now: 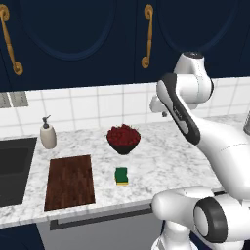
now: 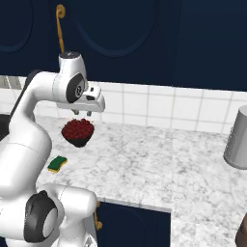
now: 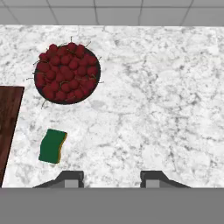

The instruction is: Pick up the sponge from the counter and clean the cutting board by briefly scrubbing or pressing down on the cutting board. Once finished, release the sponge.

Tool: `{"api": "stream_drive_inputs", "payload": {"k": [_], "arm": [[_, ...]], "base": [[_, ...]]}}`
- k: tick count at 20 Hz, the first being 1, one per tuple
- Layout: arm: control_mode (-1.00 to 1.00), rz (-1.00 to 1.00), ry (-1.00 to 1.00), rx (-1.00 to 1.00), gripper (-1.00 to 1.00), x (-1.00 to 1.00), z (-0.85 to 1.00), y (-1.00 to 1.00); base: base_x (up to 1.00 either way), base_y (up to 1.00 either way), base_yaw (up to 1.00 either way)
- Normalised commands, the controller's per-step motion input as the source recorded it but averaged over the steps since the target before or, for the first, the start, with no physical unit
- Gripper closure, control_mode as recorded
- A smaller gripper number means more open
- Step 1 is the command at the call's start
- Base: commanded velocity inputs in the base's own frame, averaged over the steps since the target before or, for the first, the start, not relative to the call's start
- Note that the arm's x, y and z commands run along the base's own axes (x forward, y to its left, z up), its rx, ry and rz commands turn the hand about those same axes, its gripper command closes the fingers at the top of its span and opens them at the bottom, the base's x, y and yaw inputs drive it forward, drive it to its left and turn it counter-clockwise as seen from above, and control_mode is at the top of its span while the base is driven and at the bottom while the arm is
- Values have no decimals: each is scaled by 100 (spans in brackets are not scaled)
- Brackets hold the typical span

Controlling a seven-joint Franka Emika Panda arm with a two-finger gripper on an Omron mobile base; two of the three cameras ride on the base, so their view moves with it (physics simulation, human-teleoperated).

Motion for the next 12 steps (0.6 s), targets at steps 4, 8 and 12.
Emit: {"api": "stream_drive_inputs", "payload": {"k": [4, 8, 12], "arm": [[-100, 1, -9, 0, -100, -60, 0, 8], [-100, 0, 0, 5, -100, -63, -31, 64], [-100, 0, 1, 0, -100, -11, -69, 100]], "base": [[0, 0, 0], [0, 0, 0], [0, 0, 0]]}}
